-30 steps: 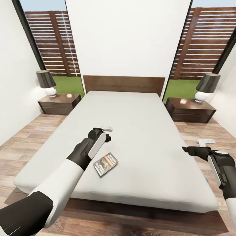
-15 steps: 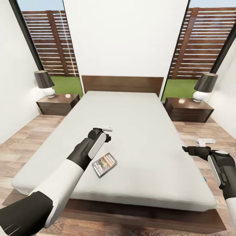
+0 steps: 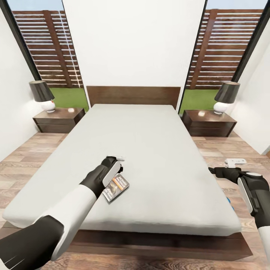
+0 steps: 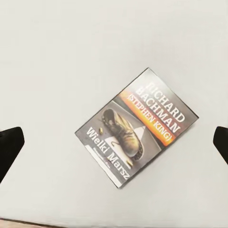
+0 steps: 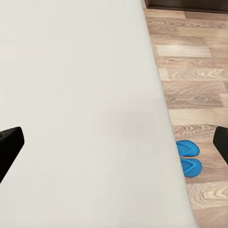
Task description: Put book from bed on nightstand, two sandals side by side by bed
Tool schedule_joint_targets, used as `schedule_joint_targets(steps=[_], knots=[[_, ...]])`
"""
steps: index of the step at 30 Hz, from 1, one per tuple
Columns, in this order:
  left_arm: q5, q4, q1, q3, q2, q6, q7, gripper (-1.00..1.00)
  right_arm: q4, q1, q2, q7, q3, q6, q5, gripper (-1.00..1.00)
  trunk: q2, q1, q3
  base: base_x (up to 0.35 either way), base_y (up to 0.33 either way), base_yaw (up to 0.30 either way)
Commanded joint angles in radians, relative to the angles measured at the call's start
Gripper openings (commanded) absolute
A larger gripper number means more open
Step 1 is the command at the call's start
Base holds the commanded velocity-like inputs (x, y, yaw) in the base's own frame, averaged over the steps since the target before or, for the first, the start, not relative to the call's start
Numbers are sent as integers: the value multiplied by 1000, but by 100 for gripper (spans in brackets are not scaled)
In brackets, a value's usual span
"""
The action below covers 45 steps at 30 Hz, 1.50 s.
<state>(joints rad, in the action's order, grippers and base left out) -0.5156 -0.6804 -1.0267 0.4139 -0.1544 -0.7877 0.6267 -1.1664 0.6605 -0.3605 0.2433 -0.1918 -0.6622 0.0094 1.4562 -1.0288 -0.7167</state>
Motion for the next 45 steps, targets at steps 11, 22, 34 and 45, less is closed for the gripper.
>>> schedule_joint_targets(steps=[11, 22, 34, 45], knots=[[9, 131, -4, 6, 9, 194, -89, 100, -189, -14, 16, 5, -2, -12, -5, 100, 78, -42, -35, 0, 0, -1], [-3, 72, -94, -14, 9, -83, -92, 100, -291, -45, 92, -2, -3, -35, 3, 100, 155, -84, -70, 0, 0, 0], [-13, -113, -113, -66, 5, -192, -18, 100, -291, -45, 94, -1, -3, -39, 3, 100, 204, -111, -92, 0, 0, 0], [-14, -117, -113, -69, 5, -193, -19, 100, -290, -45, 94, -1, -3, -39, 3, 100, 246, -134, -111, 0, 0, 0]])
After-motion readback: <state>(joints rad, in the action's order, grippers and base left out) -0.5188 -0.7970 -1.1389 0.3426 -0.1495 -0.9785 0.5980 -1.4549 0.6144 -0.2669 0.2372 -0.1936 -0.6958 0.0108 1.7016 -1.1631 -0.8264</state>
